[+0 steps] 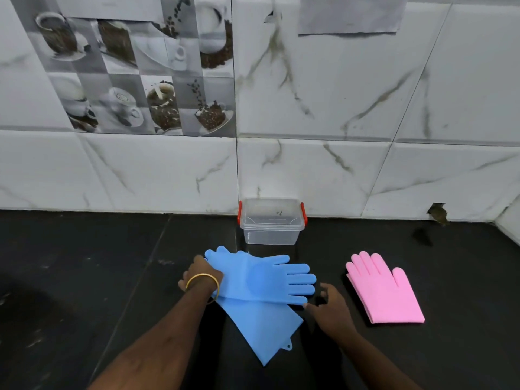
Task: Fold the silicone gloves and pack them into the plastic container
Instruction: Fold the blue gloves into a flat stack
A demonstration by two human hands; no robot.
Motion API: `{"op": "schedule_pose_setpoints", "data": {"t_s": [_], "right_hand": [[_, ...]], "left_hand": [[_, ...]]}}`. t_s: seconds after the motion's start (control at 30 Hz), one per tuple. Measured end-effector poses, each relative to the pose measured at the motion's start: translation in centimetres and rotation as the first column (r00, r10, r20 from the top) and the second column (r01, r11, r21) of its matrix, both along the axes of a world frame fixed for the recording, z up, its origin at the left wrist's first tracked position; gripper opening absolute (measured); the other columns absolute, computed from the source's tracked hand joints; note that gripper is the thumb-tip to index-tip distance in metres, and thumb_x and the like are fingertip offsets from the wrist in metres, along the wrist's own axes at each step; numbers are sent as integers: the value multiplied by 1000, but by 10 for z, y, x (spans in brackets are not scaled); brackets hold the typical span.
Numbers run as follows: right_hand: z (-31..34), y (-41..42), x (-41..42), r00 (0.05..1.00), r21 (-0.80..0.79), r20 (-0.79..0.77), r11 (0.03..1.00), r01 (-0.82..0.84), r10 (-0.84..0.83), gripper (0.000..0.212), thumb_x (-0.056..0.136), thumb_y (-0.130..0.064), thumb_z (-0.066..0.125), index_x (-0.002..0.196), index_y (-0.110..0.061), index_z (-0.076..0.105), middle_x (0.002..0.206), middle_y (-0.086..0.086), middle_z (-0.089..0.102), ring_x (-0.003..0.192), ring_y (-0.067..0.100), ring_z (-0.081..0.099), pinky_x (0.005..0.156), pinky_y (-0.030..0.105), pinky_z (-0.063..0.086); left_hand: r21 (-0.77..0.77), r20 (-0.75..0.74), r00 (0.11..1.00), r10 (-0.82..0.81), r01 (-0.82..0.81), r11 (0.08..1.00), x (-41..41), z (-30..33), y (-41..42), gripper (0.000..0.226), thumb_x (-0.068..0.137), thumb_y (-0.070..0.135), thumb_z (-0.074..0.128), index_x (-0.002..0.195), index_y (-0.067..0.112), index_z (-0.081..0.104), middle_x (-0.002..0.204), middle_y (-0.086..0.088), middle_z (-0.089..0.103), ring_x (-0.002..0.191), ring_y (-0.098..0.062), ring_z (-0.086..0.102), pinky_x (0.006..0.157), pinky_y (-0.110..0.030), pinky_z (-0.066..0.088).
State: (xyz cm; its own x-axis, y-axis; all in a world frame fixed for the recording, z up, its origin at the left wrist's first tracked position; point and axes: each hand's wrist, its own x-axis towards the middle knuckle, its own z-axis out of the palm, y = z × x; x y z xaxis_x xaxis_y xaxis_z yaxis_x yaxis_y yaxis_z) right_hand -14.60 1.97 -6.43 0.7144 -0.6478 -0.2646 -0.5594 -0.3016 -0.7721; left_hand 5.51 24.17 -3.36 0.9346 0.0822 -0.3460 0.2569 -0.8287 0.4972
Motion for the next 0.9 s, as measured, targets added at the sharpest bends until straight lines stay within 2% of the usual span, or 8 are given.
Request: {"op": "schedule_pose_setpoints", "data": {"t_s": [0.1,0.23,0.43,0.57,0.63,0.7,0.77,0.9], "right_hand": [[-4,5,6,997,168,51,985,43,-52,43,76,-21,79,111,-25,53,112,-2,64,95,6,61,69,21,45],[-3,9,13,991,299,90,952,63,-94,43,78,-14,79,109,-24,51,103,0,68,91,13,69,64,23,51],[3,14,10,984,339,140,939,53,-107,37,77,-12,79,97,-30,53,97,-3,70,83,7,70,57,16,51],[9,22,4,965,191,188,971,145,-181,34,80,-10,74,108,-19,58,102,0,66,92,14,65,74,28,52],[16,33,0,951,116,255,982,150,-175,28,81,-9,72,105,-19,61,98,-1,65,91,14,64,73,23,50],[24,45,-3,942,144,327,989,25,-72,21,81,-9,74,95,-22,65,92,-4,69,85,13,65,68,14,47],[35,57,-4,921,206,371,957,-205,118,24,81,-13,75,99,-27,67,95,-4,71,85,7,67,73,17,48],[64,64,9,800,194,359,801,-567,480,71,79,-38,75,141,-42,42,136,-23,53,118,-3,56,94,25,52]], "left_hand": [[-79,27,999,-18,20,997,7,6,2,41,80,29,67,118,16,57,123,-10,62,117,-33,56,101,-42,41],[-376,46,999,22,-3,927,6,16,-2,27,78,8,71,101,11,57,113,-16,63,89,-30,60,72,-31,46],[-439,42,996,-83,93,894,-2,45,-19,62,79,-5,64,125,29,41,86,-8,55,74,-25,61,62,-33,51],[-370,159,966,-206,252,894,-10,69,-40,34,82,-6,51,99,18,69,101,-12,68,83,-28,64,73,-32,56],[-341,150,953,-263,300,891,-15,83,-54,23,85,-2,53,96,1,73,103,-18,72,93,-34,68,85,-40,58],[-358,154,944,-290,327,874,-24,100,-70,14,83,3,64,90,-5,73,91,-23,74,83,-34,72,79,-39,60],[-404,162,933,-321,359,842,-40,118,-88,13,77,9,76,83,-1,70,80,-20,74,62,-25,71,59,-26,59],[-587,137,928,-347,358,726,-72,153,-128,28,75,3,79,93,11,60,96,-14,65,60,-20,68,49,-19,56]]}}
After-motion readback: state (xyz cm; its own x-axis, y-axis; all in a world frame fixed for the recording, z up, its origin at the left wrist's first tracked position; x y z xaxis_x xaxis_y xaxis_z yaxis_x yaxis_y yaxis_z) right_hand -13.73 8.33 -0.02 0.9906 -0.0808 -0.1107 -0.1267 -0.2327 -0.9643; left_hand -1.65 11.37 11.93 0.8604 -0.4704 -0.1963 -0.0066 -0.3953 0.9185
